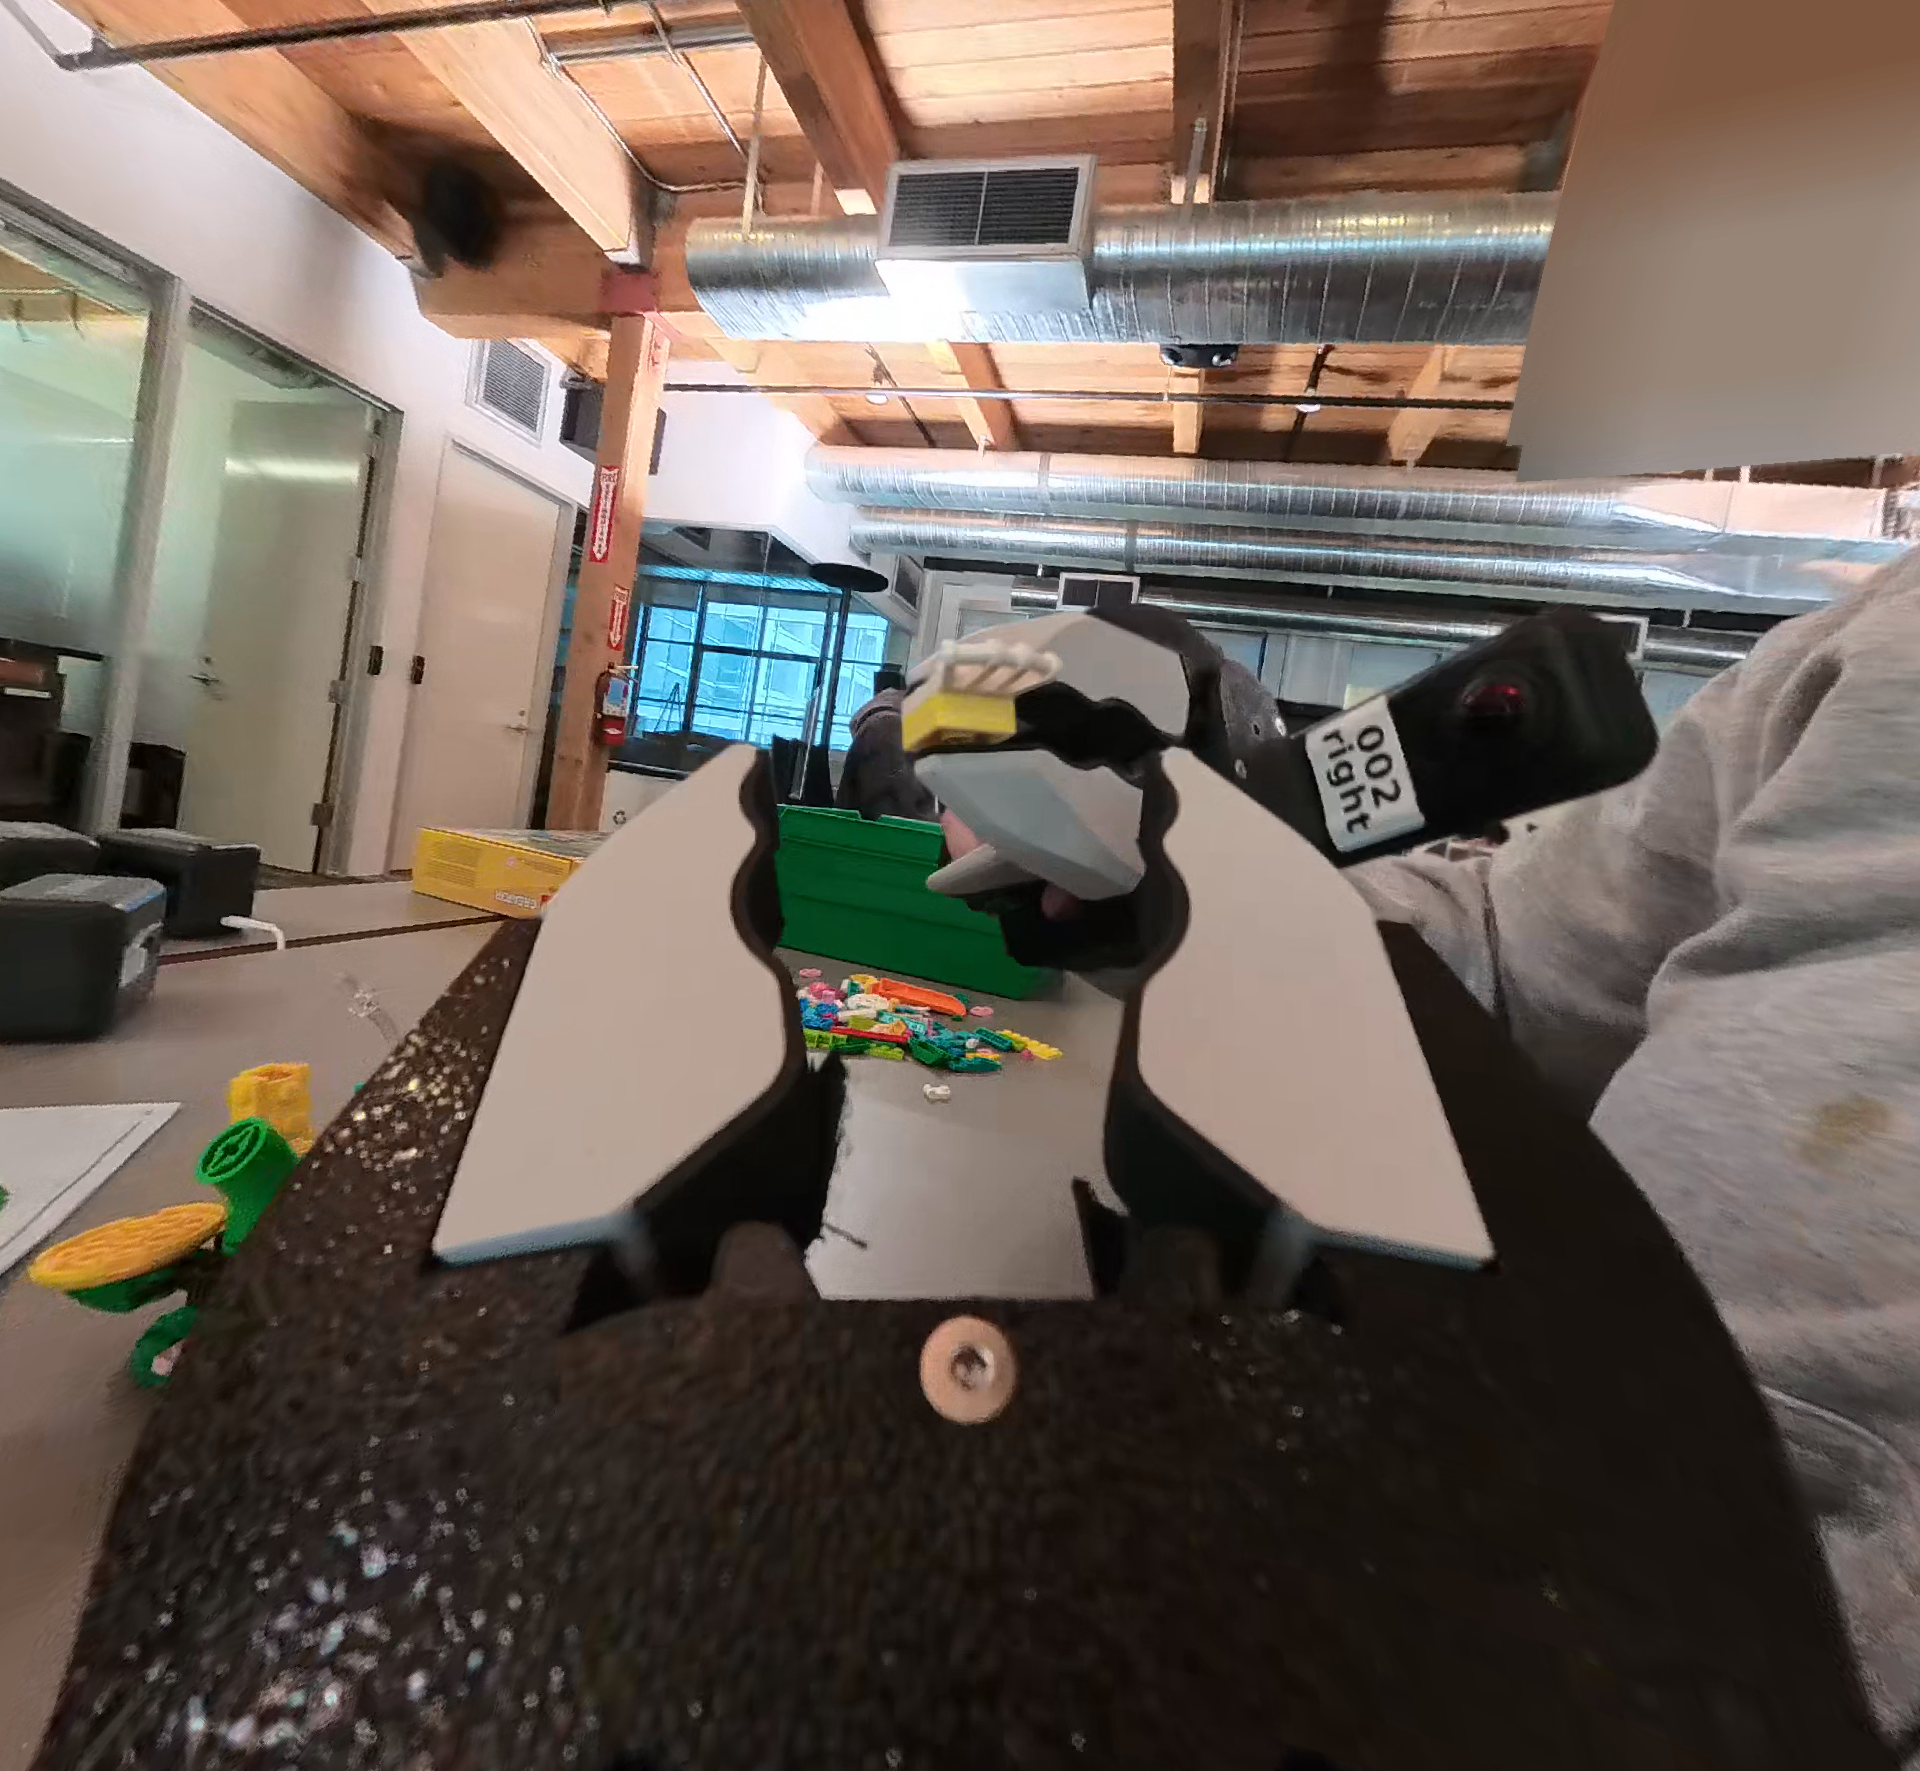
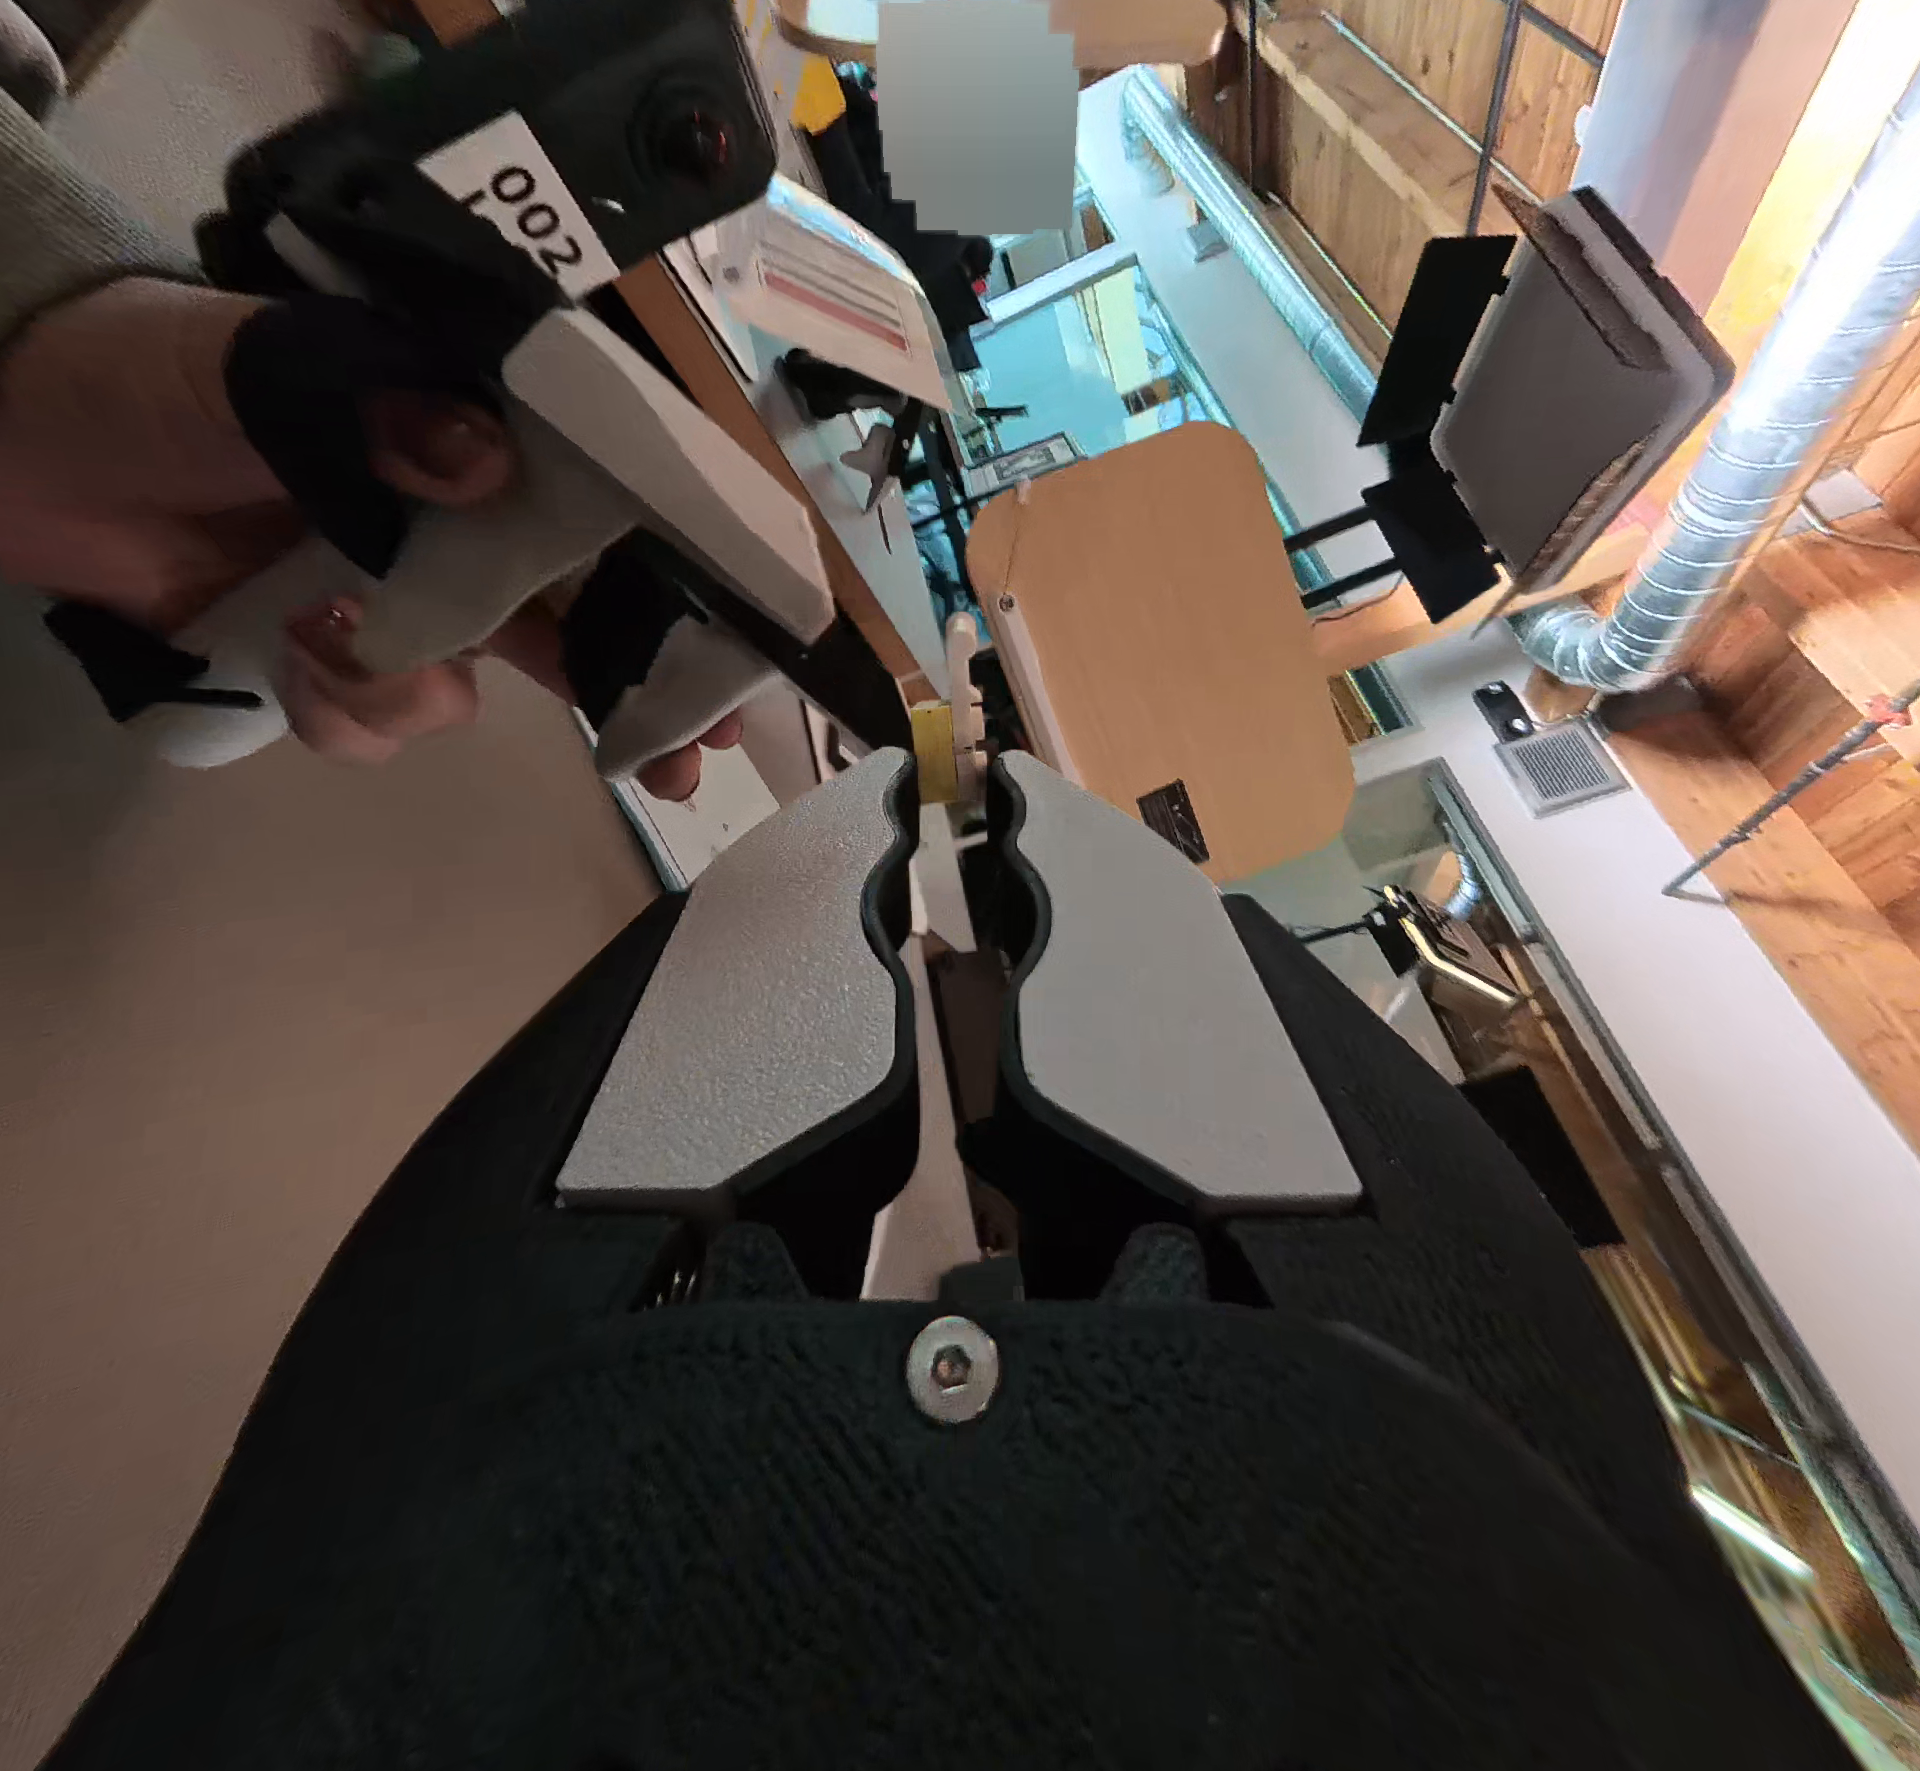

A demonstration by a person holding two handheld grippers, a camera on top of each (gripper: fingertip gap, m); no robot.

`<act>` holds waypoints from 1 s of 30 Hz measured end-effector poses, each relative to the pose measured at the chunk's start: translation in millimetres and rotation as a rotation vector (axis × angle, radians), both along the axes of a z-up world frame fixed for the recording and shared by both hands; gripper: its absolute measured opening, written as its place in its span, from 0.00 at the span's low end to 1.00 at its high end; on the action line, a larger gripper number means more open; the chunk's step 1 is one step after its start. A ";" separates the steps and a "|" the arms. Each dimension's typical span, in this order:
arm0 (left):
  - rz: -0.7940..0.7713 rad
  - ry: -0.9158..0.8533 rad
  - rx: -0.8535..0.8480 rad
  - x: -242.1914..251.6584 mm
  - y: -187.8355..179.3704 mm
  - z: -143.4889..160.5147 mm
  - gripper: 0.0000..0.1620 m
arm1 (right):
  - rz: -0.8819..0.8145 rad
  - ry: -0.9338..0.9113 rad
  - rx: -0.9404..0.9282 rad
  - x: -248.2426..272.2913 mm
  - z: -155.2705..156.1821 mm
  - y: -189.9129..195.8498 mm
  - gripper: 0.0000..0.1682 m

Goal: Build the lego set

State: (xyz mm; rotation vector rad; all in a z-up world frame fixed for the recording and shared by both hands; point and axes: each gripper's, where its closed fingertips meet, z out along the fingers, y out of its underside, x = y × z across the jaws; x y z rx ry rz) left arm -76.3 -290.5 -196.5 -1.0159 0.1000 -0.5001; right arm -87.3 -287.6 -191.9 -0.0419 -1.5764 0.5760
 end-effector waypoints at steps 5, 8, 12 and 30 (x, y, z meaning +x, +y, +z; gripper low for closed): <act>-0.071 0.038 -0.003 16.1 -1.4 0.3 0.32 | 0.147 -0.034 -0.064 10.6 3.0 -10.4 0.06; -0.284 -0.096 -0.020 22.5 -4.3 1.9 0.29 | 0.218 -0.055 -0.104 15.0 3.4 -15.7 0.06; -0.533 -0.235 -0.046 28.9 -8.4 2.1 0.31 | 0.268 -0.069 -0.056 20.2 -1.5 -26.1 0.06; -0.309 -0.004 -0.069 25.5 -2.6 -11.8 0.10 | 0.169 -0.285 -0.174 22.3 -18.7 -1.9 0.13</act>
